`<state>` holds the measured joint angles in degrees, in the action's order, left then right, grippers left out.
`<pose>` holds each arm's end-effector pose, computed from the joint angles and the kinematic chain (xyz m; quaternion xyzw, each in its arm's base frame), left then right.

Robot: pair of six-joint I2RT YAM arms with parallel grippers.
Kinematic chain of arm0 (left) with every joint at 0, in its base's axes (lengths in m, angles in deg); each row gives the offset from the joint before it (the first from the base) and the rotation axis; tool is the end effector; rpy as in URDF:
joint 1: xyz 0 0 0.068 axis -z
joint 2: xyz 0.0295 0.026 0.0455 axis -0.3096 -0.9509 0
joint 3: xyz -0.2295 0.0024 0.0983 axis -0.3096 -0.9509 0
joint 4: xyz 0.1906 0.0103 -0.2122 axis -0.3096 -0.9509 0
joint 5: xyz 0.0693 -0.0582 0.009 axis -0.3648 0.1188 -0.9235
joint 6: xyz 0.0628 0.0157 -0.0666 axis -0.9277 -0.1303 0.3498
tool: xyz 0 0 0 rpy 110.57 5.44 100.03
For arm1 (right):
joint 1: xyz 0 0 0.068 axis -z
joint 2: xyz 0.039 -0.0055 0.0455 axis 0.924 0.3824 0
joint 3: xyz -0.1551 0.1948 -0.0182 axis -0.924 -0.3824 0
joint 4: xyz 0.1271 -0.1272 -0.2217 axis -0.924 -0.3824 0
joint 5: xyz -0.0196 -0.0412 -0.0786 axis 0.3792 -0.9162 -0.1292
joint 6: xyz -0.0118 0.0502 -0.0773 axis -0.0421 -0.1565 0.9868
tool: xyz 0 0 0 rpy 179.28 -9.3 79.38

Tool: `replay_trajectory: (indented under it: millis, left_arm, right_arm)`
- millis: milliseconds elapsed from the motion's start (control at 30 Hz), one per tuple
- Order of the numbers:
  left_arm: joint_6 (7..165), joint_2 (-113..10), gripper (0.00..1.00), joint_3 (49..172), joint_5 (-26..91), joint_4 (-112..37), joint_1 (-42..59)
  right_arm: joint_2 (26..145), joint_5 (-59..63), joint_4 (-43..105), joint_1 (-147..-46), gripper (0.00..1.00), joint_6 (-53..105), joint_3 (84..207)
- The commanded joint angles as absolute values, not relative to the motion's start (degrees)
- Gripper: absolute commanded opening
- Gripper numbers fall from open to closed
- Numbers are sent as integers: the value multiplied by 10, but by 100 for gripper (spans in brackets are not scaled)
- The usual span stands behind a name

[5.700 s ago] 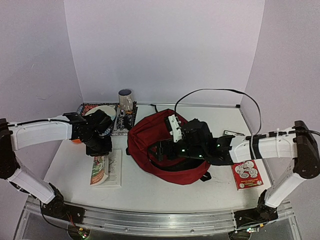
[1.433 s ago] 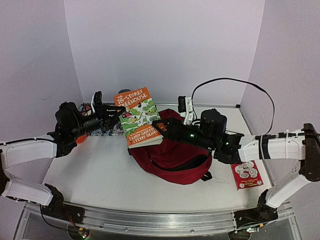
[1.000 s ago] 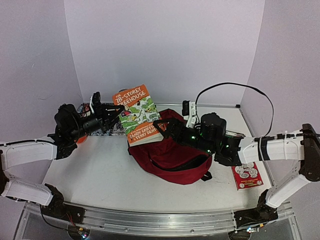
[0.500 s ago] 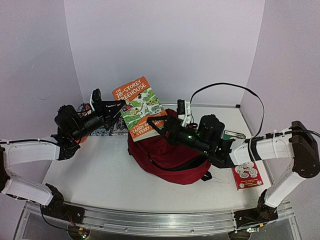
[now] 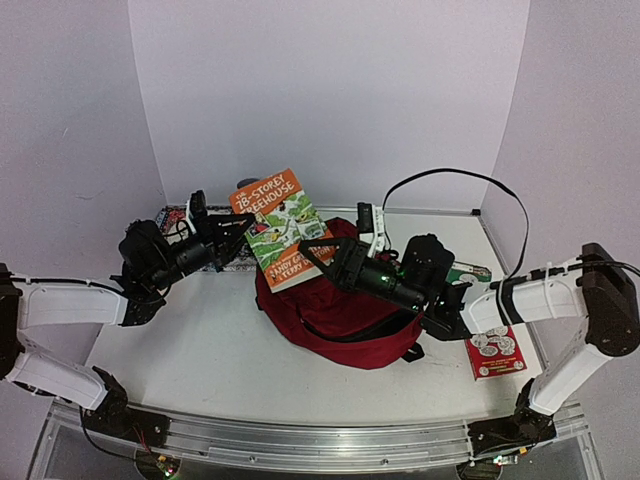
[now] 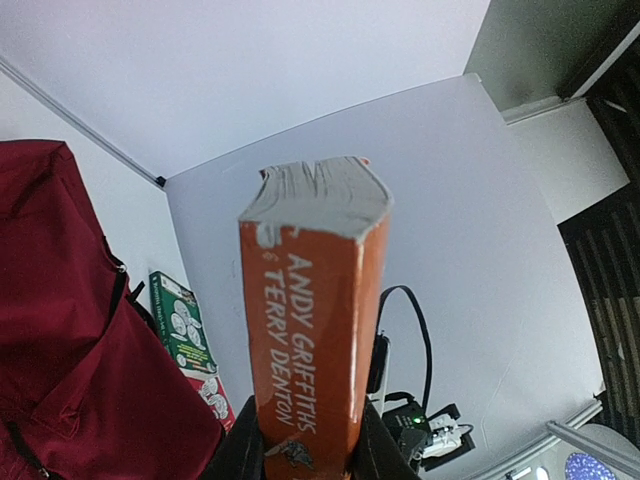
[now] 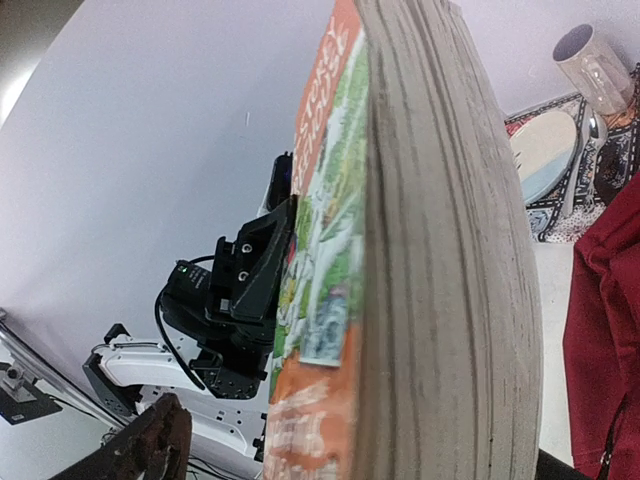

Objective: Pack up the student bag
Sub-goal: Pass from the left arm to the right, then grab the largest pocket of the student bag.

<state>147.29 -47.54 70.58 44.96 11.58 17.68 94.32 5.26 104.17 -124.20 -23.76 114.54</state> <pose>0.2592 -0.2227 0.2477 -0.0644 0.6310 -0.6867 0.3552 0.2017 0.3359 0.2737 -0.0818 0.5202 0.7360 0.4254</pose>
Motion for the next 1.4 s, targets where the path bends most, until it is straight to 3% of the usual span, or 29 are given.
replay_trajectory:
  millis: [0, 433, 800, 967, 1167, 1367]
  left_arm:
    - [1452, -486, 9, 710, 433, 182, 178]
    - [1420, -493, 33, 705, 416, 165, 204]
    - [1384, -502, 62, 713, 389, 90, 205]
    - [1344, -494, 71, 724, 373, 41, 205]
    - [1254, -496, 81, 745, 353, -43, 206]
    - [1144, -531, 86, 791, 355, -133, 235]
  right_arm:
    - [904, 47, 1126, -1240, 82, -222, 1140]
    - [915, 4, 1124, -1240, 57, -228, 1126]
    - [910, 7, 1124, -1231, 20, -225, 1120]
    - [897, 0, 1124, -1218, 10, -226, 1102]
    - [850, -14, 1120, -1188, 1, -226, 1065]
    - [763, -56, 1046, -1148, 0, -215, 1014]
